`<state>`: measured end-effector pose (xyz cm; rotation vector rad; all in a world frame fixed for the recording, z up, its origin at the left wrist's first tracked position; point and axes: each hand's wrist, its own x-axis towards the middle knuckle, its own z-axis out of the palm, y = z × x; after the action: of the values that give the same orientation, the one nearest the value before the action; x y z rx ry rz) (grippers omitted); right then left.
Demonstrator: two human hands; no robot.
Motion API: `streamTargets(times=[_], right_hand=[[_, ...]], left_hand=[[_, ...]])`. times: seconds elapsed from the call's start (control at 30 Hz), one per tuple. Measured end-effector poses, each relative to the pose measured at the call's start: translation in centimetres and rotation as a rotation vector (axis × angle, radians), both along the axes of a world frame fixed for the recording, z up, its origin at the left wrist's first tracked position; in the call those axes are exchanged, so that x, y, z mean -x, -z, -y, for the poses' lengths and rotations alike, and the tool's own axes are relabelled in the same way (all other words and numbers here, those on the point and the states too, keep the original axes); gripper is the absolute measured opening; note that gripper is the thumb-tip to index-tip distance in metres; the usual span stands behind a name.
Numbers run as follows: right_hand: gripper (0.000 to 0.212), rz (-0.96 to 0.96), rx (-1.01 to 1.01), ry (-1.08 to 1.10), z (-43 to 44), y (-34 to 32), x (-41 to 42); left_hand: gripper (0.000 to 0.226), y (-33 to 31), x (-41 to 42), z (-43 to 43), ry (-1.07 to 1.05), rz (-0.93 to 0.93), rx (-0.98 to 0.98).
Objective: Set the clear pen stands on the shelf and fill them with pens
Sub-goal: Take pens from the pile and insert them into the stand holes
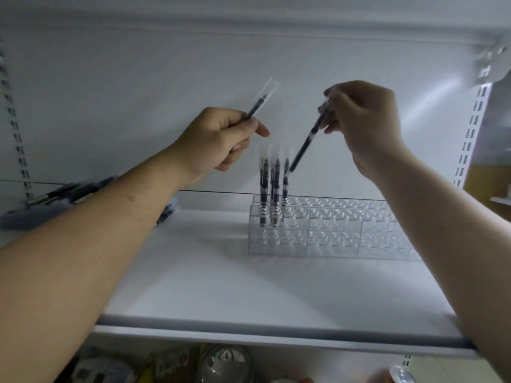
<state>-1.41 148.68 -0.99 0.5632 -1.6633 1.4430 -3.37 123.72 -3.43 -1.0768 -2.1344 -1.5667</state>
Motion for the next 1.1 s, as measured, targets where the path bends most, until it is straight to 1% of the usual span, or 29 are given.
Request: streamTargets(times=[0.07,0.13,0.33,0.53,0.67,0.83,0.97,1.1], right_hand=[[0.02,-0.009,-0.185,0.077,0.3,0.7,0.2],[0.017,-0.007,-0.301,0.117,0.7,1.3,0.3],[0.017,0.037,-0.395,0.124,1.0,1.6,0.0],[0.01,0.15,-0.556,0.121,1.2,2.0,-0.3],[0.01,0.145,-0.582,0.102,1.4,2.0,-0.3],[0.014,0.122,-0.611,0.112,1.5,2.1,-0.4],[0.009,0.146,-0.605,0.124,1.0,1.8,-0.5],[0.005,0.211,-0.559,0.118,0.3,1.6,-0.5]], left_hand=[[0.027,0.0,-0.1,-0.1,-0.03,-0.018,-0.015],[0.028,0.0,-0.1,-0.2,-0.049,-0.034,-0.018],[0.029,0.0,-0.1,-0.1,-0.064,-0.053,-0.019],[0.029,0.0,-0.2,-0.1,-0.063,-0.064,-0.012],[0.029,0.0,-0.3,-0.1,-0.064,-0.068,-0.004],[0.029,0.0,-0.3,-0.1,-0.064,-0.071,0.007],[0.029,0.0,-0.2,0.0,-0.054,-0.073,0.016],[0.029,0.0,-0.2,0.0,-0.058,-0.069,0.016]])
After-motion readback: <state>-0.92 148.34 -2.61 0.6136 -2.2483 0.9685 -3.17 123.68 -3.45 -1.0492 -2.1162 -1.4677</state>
